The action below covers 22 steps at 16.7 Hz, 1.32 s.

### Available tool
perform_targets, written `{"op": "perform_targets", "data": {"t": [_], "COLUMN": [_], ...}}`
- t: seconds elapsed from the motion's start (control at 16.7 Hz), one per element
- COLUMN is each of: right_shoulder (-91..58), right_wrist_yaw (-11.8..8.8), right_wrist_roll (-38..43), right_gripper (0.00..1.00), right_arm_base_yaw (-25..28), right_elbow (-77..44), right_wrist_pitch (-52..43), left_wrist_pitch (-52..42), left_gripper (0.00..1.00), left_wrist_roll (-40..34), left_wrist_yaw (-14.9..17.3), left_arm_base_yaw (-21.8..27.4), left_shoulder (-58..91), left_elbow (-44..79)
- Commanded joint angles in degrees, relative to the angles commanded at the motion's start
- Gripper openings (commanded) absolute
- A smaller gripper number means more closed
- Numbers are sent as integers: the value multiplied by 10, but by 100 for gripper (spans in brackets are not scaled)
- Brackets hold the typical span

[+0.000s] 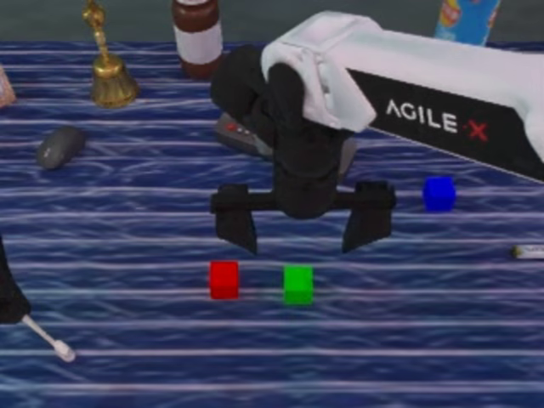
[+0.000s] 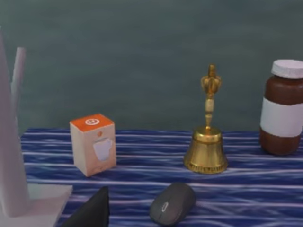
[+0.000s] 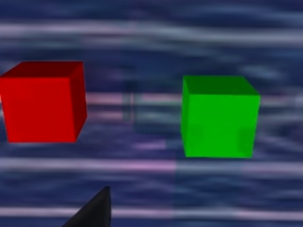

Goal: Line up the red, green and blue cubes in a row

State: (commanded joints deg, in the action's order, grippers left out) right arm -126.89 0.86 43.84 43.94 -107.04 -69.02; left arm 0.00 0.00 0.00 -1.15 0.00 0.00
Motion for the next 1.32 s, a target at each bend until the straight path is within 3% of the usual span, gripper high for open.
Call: {"op": "perform_targets", "data": {"t": [0.3, 0.9, 1.32], "right_shoulder": [-12, -73, -75], "right_wrist_yaw": [-1, -6, -6], "right_wrist_roll": [-40, -295, -303], "right_gripper": [100, 100, 100], "right_arm_base_yaw": [-42, -279, -287], "right_elbow": [-11, -77, -70], "right_wrist_pitch": [-1, -17, -7], "left_wrist_pitch": [0, 0, 0], "left_gripper": [100, 100, 100], "left_wrist_roll": [0, 0, 0], "left_wrist_yaw": [0, 0, 0], "left_arm_base_yaw": [0, 0, 0], "left_shoulder": [0, 0, 0], "left_elbow": [0, 0, 0]}}
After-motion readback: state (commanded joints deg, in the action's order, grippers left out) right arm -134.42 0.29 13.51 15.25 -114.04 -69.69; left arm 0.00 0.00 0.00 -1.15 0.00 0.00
